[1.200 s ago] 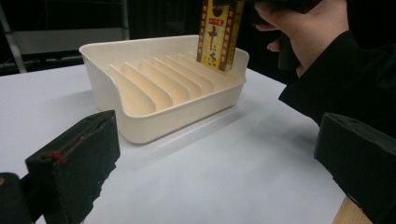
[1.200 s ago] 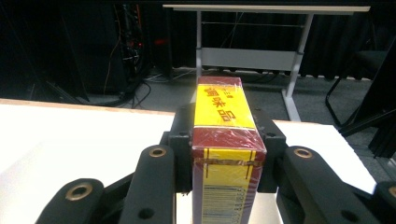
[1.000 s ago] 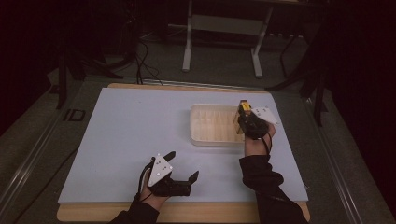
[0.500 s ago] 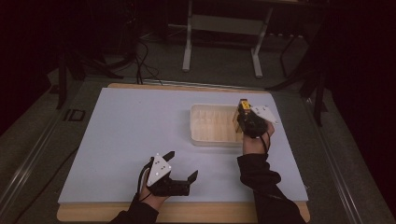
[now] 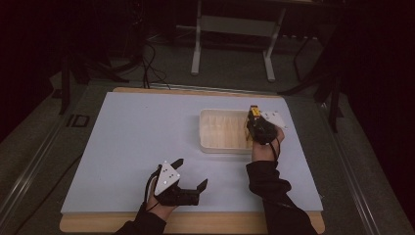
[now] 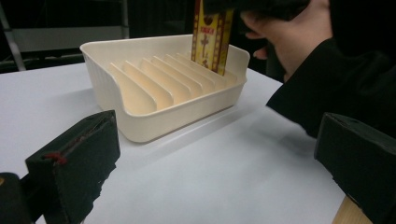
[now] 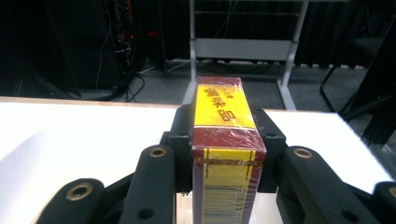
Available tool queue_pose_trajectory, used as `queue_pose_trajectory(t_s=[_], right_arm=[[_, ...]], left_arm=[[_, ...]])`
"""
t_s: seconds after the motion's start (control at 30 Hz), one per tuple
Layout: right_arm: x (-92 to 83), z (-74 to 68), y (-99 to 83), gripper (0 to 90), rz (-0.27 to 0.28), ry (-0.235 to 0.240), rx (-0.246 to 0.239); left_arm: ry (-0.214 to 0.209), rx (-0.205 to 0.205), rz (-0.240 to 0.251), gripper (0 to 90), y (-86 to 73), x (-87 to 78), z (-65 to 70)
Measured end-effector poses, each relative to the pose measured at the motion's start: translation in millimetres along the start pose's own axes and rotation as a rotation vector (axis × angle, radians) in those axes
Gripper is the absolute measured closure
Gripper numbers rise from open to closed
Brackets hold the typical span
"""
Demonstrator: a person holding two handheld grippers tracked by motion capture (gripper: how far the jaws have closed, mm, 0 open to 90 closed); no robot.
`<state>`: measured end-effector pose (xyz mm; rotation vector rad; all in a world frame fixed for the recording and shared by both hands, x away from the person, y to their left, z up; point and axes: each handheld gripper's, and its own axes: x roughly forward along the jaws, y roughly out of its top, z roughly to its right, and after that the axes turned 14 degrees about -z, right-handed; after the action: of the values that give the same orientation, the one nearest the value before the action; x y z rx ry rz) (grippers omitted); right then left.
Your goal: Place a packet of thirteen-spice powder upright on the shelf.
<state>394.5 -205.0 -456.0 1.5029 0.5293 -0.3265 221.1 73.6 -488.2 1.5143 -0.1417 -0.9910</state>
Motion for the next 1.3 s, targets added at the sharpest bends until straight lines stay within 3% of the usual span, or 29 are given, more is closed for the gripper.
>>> queue_pose_trajectory(t_s=[0.33, 0.6, 1.0, 1.3], right_arm=[[14.2, -1.8, -3.1, 67.4, -0.002, -0.016, 0.012], [23.2, -1.3, -18.3, 67.1, -0.016, -0.015, 0.007], [21.3, 0.6, -33.3, 66.0, -0.034, 0.008, 0.034], [22.3, 4.7, -28.1, 61.0, -0.067, 0.042, 0.042]], left_arm=[[-0.001, -0.001, 0.001, 1.2, -0.3, -0.2, -0.7], [-0.001, -0.002, 0.000, 1.2, -0.3, 0.0, -0.3], [-0.001, -0.001, -0.002, 1.2, -0.3, 0.6, 0.2], [0.000, -0.005, -0.001, 1.2, 0.0, 0.8, -0.4]])
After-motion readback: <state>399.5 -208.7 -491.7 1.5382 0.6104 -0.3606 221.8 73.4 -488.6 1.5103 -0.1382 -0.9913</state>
